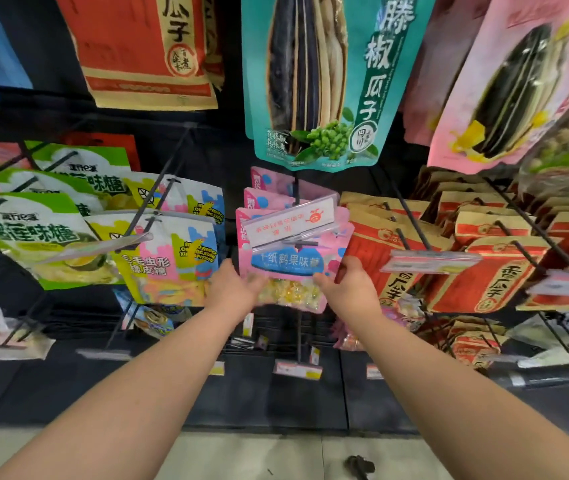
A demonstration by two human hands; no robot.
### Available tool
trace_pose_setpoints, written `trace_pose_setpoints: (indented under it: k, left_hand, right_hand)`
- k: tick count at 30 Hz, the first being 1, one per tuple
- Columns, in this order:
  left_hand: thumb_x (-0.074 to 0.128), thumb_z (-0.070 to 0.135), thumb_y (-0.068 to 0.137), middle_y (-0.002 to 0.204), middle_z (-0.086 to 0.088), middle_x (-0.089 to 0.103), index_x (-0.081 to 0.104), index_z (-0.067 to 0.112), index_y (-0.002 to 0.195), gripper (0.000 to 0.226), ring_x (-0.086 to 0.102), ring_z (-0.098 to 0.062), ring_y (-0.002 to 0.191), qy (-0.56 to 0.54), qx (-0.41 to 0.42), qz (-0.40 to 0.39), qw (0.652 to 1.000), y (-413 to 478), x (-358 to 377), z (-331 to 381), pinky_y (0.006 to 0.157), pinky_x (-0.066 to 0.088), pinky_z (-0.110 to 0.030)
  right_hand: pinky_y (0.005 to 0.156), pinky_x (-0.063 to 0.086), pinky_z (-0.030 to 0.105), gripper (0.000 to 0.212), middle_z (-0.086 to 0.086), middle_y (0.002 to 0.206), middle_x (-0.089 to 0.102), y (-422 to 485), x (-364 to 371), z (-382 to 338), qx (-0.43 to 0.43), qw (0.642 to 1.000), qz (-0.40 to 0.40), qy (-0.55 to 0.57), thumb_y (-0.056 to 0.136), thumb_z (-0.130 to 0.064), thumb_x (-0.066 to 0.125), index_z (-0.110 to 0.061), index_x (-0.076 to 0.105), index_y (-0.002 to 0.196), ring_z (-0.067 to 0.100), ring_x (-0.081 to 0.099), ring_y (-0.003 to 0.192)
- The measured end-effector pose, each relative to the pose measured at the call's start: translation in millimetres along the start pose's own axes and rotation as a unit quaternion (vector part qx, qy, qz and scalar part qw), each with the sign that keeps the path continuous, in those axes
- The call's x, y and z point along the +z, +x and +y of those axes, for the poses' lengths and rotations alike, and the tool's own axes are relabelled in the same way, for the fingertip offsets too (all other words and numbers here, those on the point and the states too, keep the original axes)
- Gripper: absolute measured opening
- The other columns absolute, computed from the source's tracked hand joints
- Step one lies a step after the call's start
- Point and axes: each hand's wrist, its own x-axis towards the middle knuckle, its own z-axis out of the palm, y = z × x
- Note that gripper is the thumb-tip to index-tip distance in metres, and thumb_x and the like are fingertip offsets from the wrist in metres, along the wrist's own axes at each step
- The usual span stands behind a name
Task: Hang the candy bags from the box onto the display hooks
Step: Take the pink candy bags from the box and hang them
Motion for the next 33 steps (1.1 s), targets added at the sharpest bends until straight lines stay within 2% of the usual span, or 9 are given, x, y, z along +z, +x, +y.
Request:
trace_pose_setpoints:
  k: [2,4,6,9,13,18,22,26,33]
  left_hand:
    - [0.069,0.041,0.08,0.131,-0.016,0.056,0.046,0.009,0.134,0.067,0.051,-0.035,0.123,0.097,0.044,-0.01,0.994,-12,-8,-2,0.101,0.045,-0.045]
    - [0.059,0.05,0.086,0.152,-0.016,0.033,0.023,0.014,0.151,0.083,0.032,-0.035,0.139,0.263,0.105,-0.031,0.959,-31,-19,-3,0.113,0.032,-0.043]
    - [0.05,0.055,0.09,0.161,-0.011,0.012,0.008,0.02,0.154,0.085,0.013,-0.035,0.146,0.391,0.177,-0.043,0.902,-55,-29,-4,0.116,0.02,-0.045]
    - [0.045,0.057,0.092,0.163,-0.007,-0.003,0.0,0.023,0.154,0.084,-0.003,-0.035,0.149,0.466,0.245,-0.076,0.847,-93,-43,-3,0.117,0.011,-0.053]
    - [0.044,0.057,0.092,0.163,-0.007,-0.005,0.0,0.022,0.155,0.084,-0.008,-0.035,0.149,0.486,0.31,-0.098,0.811,-137,-55,-6,0.118,0.008,-0.055]
    - [0.043,0.059,0.092,0.163,-0.009,0.0,0.0,0.021,0.154,0.085,-0.003,-0.035,0.148,0.483,0.383,-0.124,0.778,-193,-39,-4,0.118,0.007,-0.054]
    - [0.041,0.058,0.093,0.163,-0.006,-0.007,-0.001,0.022,0.155,0.083,-0.009,-0.034,0.149,0.477,0.438,-0.166,0.743,-241,-6,1,0.12,0.006,-0.053]
    - [0.039,0.062,0.092,0.163,-0.006,-0.005,-0.002,0.024,0.155,0.084,-0.007,-0.034,0.149,0.487,0.503,-0.191,0.688,-291,30,13,0.119,0.008,-0.052]
    - [0.04,0.062,0.092,0.163,-0.005,-0.005,-0.002,0.024,0.155,0.085,-0.01,-0.033,0.149,0.473,0.575,-0.246,0.621,-367,103,33,0.12,0.007,-0.053]
  right_hand:
    - [0.086,0.047,0.039,0.048,0.01,0.123,0.054,-13,-1,3,-0.034,0.997,0.013,-0.062,0.088,-0.039,0.06,-0.014,0.045,0.126,0.033,0.055,0.112]
    - [0.092,0.044,0.042,0.051,0.01,0.133,0.046,-32,-6,6,-0.087,0.976,0.031,-0.197,0.091,-0.043,0.053,-0.017,0.04,0.132,0.033,0.047,0.122]
    - [0.103,0.037,0.045,0.056,0.008,0.144,0.036,-54,-11,10,-0.135,0.937,0.042,-0.319,0.092,-0.047,0.049,-0.02,0.034,0.139,0.032,0.034,0.134]
    - [0.115,0.019,0.049,0.066,0.005,0.157,0.017,-93,-18,14,-0.13,0.916,0.013,-0.379,0.091,-0.05,0.048,-0.024,0.023,0.146,0.031,0.013,0.146]
    - [0.116,0.016,0.05,0.066,0.004,0.159,0.015,-153,-30,18,-0.105,0.919,0.021,-0.38,0.092,-0.051,0.046,-0.024,0.024,0.147,0.029,0.008,0.147]
    - [0.116,0.009,0.053,0.061,0.004,0.159,0.011,-234,-52,48,-0.048,0.921,0.039,-0.385,0.095,-0.044,0.041,-0.023,0.022,0.149,0.03,0.003,0.147]
    - [0.115,0.008,0.055,0.064,0.006,0.159,0.011,-292,-80,95,0.029,0.919,0.05,-0.39,0.093,-0.044,0.047,-0.021,0.024,0.147,0.031,0.004,0.147]
    - [0.114,0.011,0.054,0.063,0.008,0.157,0.018,-351,-112,153,0.121,0.917,0.091,-0.37,0.092,-0.044,0.049,-0.021,0.027,0.146,0.032,0.009,0.146]
    - [0.114,0.015,0.054,0.066,0.008,0.155,0.023,-433,-162,262,0.281,0.898,0.13,-0.312,0.09,-0.046,0.048,-0.023,0.025,0.147,0.032,0.018,0.143]
